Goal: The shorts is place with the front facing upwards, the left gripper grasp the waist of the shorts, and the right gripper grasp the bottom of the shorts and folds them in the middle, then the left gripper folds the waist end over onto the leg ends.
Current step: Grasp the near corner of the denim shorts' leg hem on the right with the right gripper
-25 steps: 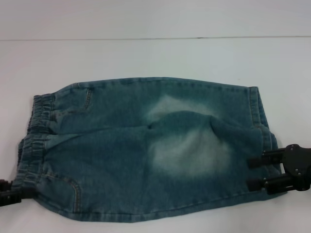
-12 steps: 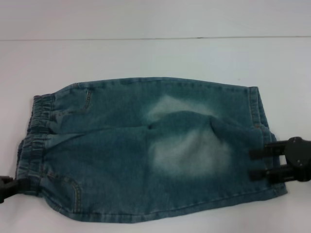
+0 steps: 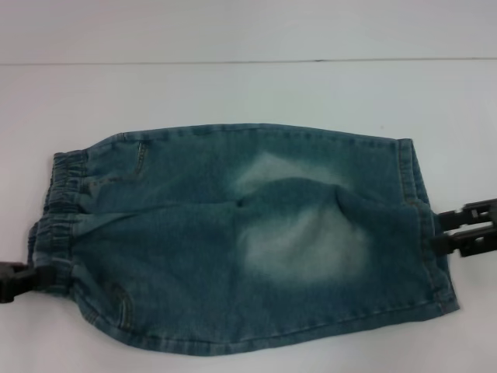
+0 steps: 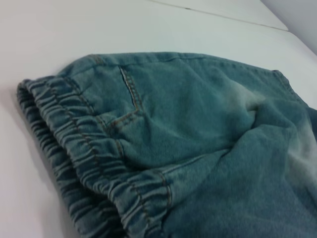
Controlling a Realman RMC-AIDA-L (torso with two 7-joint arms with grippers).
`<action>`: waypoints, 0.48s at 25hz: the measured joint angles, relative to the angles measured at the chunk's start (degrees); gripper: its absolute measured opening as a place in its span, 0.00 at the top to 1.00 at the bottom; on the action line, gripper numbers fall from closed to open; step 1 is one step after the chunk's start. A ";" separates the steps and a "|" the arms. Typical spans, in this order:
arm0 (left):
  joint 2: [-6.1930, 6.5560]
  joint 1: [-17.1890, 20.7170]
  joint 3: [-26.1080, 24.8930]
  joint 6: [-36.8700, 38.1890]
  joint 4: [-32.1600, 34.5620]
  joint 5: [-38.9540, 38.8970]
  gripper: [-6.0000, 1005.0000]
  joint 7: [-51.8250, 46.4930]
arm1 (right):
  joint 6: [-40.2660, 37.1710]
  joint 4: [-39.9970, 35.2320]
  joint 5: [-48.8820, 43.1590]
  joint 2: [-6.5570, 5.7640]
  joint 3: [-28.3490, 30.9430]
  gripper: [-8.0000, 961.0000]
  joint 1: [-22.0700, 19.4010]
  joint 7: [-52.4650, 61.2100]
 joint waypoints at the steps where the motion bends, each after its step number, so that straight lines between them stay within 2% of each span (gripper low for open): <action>1: 0.00 -0.16 -0.03 -0.04 0.00 0.00 0.96 -0.10 | -0.23 -1.81 -1.22 0.00 -0.03 0.17 0.28 1.43; 6: -0.74 -0.91 -1.76 0.23 1.42 0.00 0.96 -0.31 | -1.49 -7.13 -9.60 0.28 -0.82 0.17 1.82 4.70; 12: -1.76 -1.27 -2.92 0.98 3.58 0.00 0.95 -0.63 | -1.99 -6.45 -18.82 1.00 -3.29 0.17 3.45 4.69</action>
